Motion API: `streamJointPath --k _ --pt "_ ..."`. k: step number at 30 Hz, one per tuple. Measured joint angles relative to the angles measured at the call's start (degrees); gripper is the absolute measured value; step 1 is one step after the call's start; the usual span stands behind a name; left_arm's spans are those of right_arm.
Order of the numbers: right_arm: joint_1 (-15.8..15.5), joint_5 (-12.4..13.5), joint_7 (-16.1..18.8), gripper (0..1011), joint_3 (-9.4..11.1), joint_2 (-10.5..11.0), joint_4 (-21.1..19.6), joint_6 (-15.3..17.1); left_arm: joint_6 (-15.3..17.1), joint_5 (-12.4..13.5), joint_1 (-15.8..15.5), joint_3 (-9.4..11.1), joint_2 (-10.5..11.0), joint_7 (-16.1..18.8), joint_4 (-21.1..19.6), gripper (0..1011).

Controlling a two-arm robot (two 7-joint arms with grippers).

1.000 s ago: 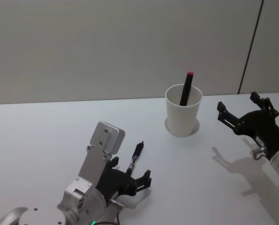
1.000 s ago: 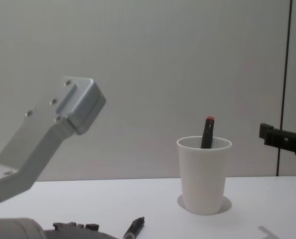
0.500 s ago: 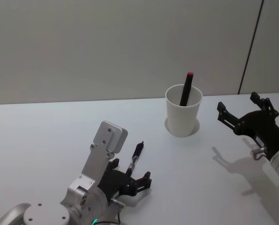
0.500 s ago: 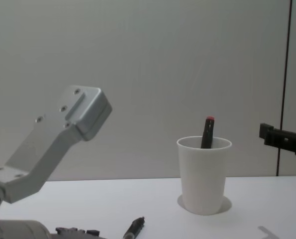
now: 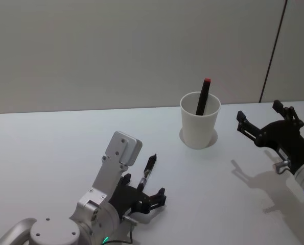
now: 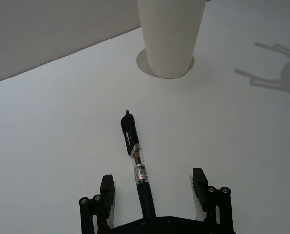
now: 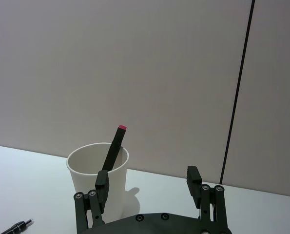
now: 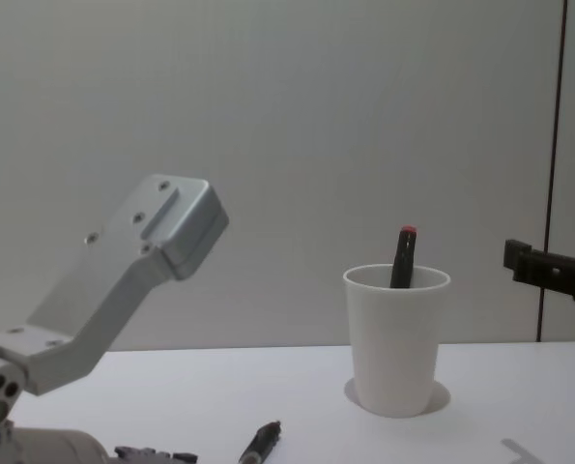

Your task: Place the pen into the pen holder.

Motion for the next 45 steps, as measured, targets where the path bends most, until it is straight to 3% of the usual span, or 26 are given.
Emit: streamJointPath --k 17,20,26,35,45 --pt "0.00 0.00 0.00 1001 0.00 0.00 0.00 0.00 1.28 -0.02 0.03 -0.35 -1.00 0.54 0.39 1001" --pt "0.00 0.00 0.00 1001 0.00 0.00 0.00 0.00 1.37 -0.04 0.04 -0.38 -1.08 0.61 0.40 963" --pt "0.00 0.00 0.00 1001 0.00 0.00 0.00 0.00 1.45 -0.07 0.06 -0.42 -1.18 0.70 0.41 836" --pt "0.00 0.00 0.00 1001 0.00 0.00 0.00 0.00 1.51 -0.12 0.11 -0.48 -1.26 0.77 0.44 526" --pt "0.00 0.00 0.00 1001 0.00 0.00 0.00 0.00 1.63 -0.12 0.11 -0.47 -1.31 0.82 0.48 254"
